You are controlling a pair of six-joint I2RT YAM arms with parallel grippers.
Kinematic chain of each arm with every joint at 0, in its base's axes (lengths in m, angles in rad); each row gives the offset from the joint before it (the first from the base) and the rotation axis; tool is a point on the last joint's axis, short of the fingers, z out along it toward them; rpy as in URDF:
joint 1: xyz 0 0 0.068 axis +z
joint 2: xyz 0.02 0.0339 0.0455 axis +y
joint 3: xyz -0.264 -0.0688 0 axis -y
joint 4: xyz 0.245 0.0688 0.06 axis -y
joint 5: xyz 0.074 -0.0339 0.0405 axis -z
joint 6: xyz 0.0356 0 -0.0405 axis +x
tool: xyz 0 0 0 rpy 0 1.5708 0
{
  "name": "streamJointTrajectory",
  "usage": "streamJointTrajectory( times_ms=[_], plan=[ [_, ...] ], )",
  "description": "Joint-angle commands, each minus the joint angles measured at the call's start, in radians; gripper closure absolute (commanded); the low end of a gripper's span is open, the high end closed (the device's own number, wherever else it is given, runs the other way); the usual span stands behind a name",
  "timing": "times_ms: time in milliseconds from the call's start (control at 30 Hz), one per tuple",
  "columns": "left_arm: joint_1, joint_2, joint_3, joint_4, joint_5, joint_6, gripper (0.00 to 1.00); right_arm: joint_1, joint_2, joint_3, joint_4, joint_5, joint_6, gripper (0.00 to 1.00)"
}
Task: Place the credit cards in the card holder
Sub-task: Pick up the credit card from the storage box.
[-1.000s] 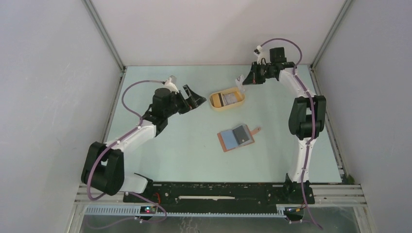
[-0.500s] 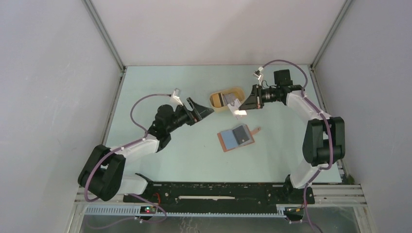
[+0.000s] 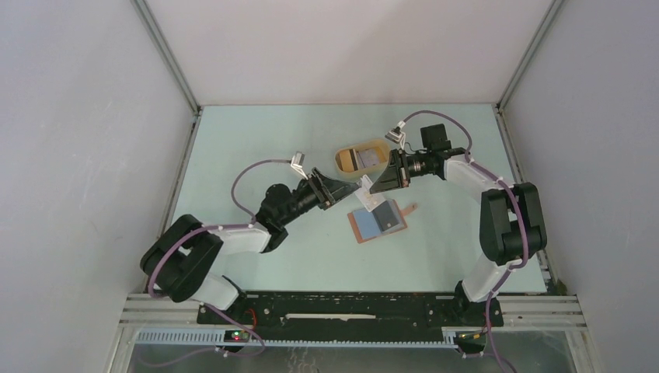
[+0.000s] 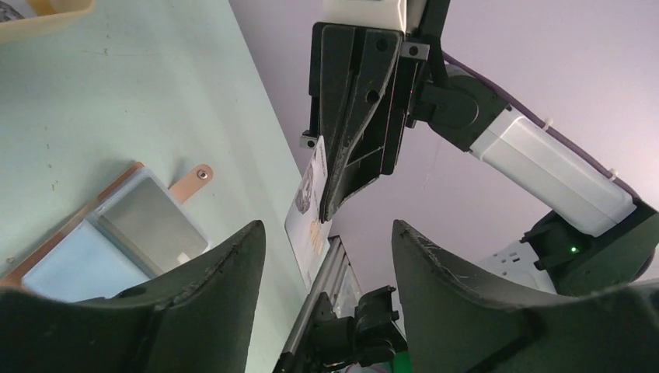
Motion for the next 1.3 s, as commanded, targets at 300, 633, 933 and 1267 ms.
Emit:
streamJointTrajectory(
  times_ms=[300,633,933,1267],
  plan=[
    [-0.038,0.163,0.014,0.282,-0.001,-0.146,0.74,0.009,0.009,0.007,0.055,-0.064,0.039,1.0],
    [-0.023,0.193,-0.003,0.348,0.04,-0.144,1.0,0.014,0.007,0.008,0.041,-0.049,0.002,0.79],
    [0.011,0.124,-0.081,0.26,0.108,-0.039,1.0,-0.037,-0.006,0.168,-0.445,0.156,-0.47,0.53],
    [0.008,-0.055,-0.076,-0.152,0.11,0.19,1.0,-0.063,-0.13,0.072,-0.484,0.322,-0.602,0.63]
  ],
)
